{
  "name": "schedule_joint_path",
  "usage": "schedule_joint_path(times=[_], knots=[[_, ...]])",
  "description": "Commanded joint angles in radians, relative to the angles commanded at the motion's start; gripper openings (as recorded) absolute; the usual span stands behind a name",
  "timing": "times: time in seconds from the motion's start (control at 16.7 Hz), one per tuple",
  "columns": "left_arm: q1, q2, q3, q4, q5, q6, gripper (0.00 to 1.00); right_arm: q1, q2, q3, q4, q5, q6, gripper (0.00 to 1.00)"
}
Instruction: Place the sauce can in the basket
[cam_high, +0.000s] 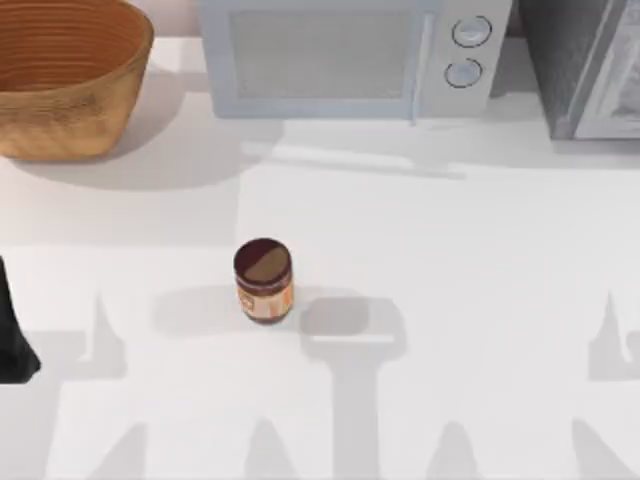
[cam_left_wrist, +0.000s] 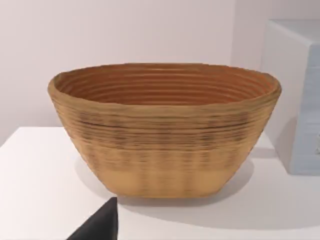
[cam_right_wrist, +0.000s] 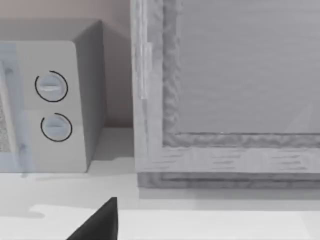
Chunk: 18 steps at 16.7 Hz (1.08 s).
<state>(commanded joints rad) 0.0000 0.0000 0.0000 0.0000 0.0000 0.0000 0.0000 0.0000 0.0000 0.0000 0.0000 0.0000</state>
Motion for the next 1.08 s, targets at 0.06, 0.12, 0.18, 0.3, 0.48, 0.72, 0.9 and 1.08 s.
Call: schedule_joint_path(times=[0.06,0.12,0.18,0.3,0.48,0.72,0.9,1.08], knots=[[0.000,0.000,0.000,0.000,0.000,0.000,1.00,0.000,0.000,0.000,0.000,0.000,0.000,1.00],[0.000,0.000,0.000,0.000,0.000,0.000,1.00,0.000,0.000,0.000,0.000,0.000,0.000,1.00],[0.000,0.009,0.003,0.006,0.005,0.000,1.00,0.000,0.000,0.000,0.000,0.000,0.000,1.00],[-0.001,0.056,0.016,0.038,0.033,0.002,1.00,0.000,0.000,0.000,0.000,0.000,0.000,1.00],[-0.002,0.197,0.058,0.135,0.117,0.006,1.00,0.000,0.000,0.000,0.000,0.000,0.000,1.00],[-0.004,0.490,0.143,0.334,0.290,0.014,1.00,0.000,0.000,0.000,0.000,0.000,0.000,1.00],[-0.005,0.767,0.223,0.523,0.455,0.023,1.00,0.000,0.000,0.000,0.000,0.000,0.000,1.00],[-0.007,1.073,0.312,0.732,0.637,0.031,1.00,0.000,0.000,0.000,0.000,0.000,0.000,1.00]])
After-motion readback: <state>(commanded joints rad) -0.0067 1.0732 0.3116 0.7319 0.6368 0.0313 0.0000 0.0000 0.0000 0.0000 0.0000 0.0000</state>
